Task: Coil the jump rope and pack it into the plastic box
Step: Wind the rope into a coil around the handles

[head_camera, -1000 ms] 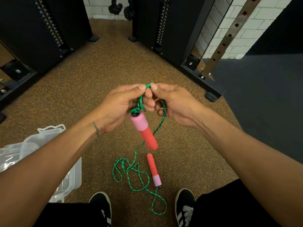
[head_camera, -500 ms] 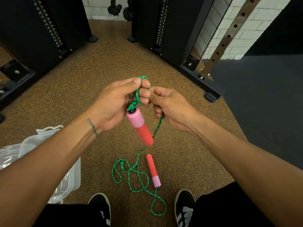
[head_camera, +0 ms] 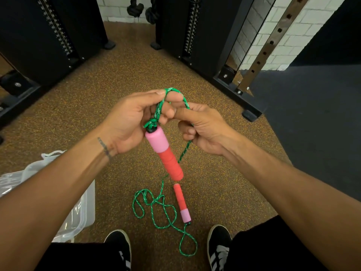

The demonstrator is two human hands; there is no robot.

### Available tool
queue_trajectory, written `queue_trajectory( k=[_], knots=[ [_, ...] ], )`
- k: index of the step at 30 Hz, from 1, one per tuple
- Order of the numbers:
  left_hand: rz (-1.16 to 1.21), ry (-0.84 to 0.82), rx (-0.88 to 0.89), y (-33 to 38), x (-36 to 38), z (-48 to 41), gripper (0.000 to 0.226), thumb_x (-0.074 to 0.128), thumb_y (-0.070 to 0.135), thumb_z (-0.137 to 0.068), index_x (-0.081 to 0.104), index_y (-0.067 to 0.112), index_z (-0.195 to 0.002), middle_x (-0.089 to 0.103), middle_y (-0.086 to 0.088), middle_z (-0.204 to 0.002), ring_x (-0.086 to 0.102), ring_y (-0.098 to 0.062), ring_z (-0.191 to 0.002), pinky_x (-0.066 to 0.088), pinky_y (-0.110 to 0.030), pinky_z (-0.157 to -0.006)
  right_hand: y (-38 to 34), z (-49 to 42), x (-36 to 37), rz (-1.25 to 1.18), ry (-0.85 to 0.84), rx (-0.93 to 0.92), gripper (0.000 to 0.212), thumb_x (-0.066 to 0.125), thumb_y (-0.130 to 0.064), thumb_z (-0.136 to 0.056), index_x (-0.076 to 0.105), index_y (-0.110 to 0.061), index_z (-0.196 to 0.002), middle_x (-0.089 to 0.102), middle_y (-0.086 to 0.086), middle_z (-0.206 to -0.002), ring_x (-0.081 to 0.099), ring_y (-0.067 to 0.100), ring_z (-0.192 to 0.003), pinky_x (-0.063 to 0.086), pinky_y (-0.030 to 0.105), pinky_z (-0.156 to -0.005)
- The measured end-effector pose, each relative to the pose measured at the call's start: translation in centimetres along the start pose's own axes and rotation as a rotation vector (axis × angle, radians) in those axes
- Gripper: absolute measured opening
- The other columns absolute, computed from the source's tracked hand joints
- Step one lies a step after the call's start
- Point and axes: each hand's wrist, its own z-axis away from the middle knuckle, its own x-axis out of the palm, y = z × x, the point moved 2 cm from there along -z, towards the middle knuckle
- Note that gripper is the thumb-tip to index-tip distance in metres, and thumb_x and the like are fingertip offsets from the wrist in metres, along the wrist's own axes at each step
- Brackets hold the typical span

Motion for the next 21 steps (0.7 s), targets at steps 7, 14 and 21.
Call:
queue_trajectory(
  k=[7, 14, 21],
  knots=[
    [0.031, -0.037, -0.054, -0.2, 0.7, 0.4, 0.031, 0.038, 0.022, -0.098, 0.054, 0.014, -0.073, 0.059, 0.000, -0.055, 0.066, -0.019, -0.065, 0.051, -0.021, -0.061, 0.5, -0.7, -0.5, 0.069, 0.073, 0.010, 0.009, 0.064, -0.013, -0.092, 0.068, -0.016, -0.085, 0.055, -0.009, -0.053, 0.031, 0.001, -0.037, 0.024, 0.014, -0.036],
    [0.126, 0.088, 0.011, -0.6, 0.0, -0.2, 0.028, 0.039, 0.024, -0.104, 0.059, 0.015, -0.085, 0.044, 0.007, -0.053, 0.046, -0.009, -0.052, 0.044, -0.019, -0.055, 1.4, -1.0, -0.1, -0.026, -0.005, 0.055, 0.006, 0.065, -0.023, -0.091, 0.064, -0.018, -0.094, 0.060, -0.001, -0.068, 0.036, 0.002, -0.042, 0.028, 0.016, -0.042],
    [0.165, 0.091, -0.006, -0.6, -0.1, -0.1, 0.029, 0.045, 0.026, -0.101, 0.068, 0.013, -0.089, 0.060, 0.006, -0.060, 0.056, -0.008, -0.055, 0.049, -0.016, -0.057, 2.7, -1.2, -0.7, 0.088, 0.070, 0.030, 0.022, 0.050, -0.029, -0.102, 0.062, -0.017, -0.088, 0.046, -0.003, -0.066, 0.038, 0.007, -0.052, 0.033, 0.024, -0.050]
  ],
)
